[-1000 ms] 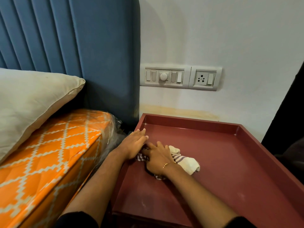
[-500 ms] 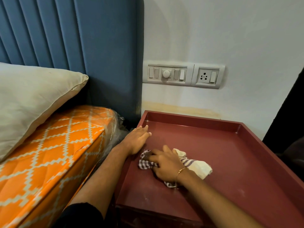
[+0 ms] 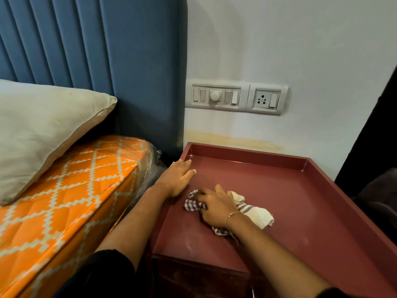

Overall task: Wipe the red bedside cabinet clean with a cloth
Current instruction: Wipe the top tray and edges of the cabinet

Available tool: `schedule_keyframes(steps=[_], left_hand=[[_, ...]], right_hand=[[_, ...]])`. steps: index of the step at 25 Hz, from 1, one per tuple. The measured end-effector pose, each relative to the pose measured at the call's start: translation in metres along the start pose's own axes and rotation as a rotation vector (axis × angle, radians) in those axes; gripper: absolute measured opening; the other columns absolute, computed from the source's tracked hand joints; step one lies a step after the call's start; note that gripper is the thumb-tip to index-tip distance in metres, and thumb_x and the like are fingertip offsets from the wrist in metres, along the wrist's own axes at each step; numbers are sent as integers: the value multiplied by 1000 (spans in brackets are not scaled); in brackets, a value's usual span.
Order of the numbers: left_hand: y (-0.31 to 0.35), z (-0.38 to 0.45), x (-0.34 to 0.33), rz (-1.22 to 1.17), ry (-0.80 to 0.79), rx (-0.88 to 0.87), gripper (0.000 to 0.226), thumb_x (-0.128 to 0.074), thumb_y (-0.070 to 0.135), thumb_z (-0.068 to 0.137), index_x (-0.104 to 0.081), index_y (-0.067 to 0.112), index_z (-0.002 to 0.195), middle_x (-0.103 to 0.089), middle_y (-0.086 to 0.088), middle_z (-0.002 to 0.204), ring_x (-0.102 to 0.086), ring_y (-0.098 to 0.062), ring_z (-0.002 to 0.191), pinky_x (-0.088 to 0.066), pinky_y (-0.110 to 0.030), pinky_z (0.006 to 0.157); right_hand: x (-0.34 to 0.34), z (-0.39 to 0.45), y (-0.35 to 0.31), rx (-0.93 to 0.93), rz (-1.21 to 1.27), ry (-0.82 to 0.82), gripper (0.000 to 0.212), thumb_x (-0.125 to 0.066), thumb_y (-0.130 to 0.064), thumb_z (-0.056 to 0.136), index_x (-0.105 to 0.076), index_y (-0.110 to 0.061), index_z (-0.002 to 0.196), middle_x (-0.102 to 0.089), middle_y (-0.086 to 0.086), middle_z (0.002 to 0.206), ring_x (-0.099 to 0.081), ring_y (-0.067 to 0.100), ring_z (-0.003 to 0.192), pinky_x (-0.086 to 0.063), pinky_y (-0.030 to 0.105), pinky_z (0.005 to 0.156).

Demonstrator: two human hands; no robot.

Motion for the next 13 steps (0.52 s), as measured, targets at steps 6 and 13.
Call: schedule_keyframes(steps=[6,13], left_hand=[[-10,-29,0,78,-52,-2,56,-32,41,98,-25,13,146,-14,-3,158,-8,-16,146,-6,-30,118],[-10,-73,1,66,-151,85,64,-24,46,98,-5,12,149,4,-4,159,10,-17,146,5,-33,118]], right_hand=[[3,-17,-39,82,21,-18,48,-43,-19,88,-47,-36,132,-42,-10,139,-34,29,117,-29,42,91],[10,-22,-26,-83,-32,-1,46,-43,-25,89,-43,-34,135,-42,-7,137,-34,29,122,-32,46,95]])
Point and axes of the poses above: each hand's wrist, its own z-axis towards the middle knuckle, its own x-axis out of the back of the hand, y = z × x, the point moved 3 cm from there along z, towards the middle knuckle
